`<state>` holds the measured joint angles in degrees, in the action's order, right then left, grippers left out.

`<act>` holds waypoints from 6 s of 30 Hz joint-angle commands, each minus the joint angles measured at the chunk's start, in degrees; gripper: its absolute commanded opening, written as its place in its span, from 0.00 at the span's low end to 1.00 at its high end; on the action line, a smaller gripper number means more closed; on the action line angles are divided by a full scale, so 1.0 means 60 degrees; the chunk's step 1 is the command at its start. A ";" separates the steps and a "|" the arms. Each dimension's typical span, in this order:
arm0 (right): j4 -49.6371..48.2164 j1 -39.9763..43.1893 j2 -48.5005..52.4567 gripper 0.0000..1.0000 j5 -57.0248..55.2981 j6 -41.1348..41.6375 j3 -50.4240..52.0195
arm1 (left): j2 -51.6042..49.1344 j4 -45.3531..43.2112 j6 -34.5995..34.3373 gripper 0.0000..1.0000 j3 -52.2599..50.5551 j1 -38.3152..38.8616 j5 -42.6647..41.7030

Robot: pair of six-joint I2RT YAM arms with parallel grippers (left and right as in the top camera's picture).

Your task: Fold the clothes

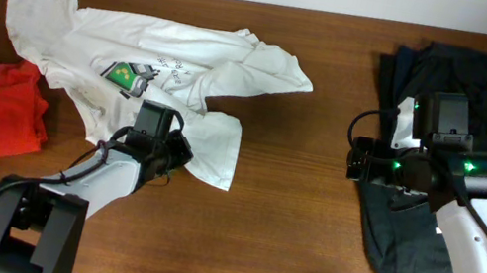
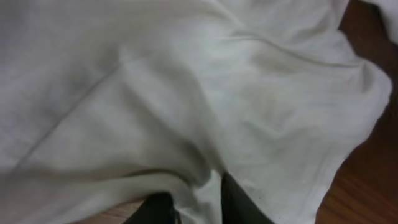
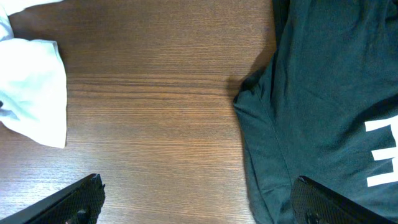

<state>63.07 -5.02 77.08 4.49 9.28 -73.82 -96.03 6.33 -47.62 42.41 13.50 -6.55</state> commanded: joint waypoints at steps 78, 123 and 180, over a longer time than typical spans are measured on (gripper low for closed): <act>-0.3093 0.0565 0.4433 0.04 0.1530 0.2014 -0.2160 | 0.5792 0.6823 0.5639 0.00 0.1916 -0.5464 -0.0350; -0.3916 0.0627 0.3821 0.04 0.1745 0.0758 -0.7304 | -0.0601 0.5810 0.6659 0.01 1.3191 -0.4608 -0.0903; 0.4033 0.0656 0.4138 0.04 0.0856 0.0076 -0.1683 | -0.0914 1.4513 0.7231 0.01 0.7792 -0.4444 0.0080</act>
<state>88.68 -1.19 107.46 8.88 9.87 -88.62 -104.71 93.10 -5.32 91.92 -12.78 -8.51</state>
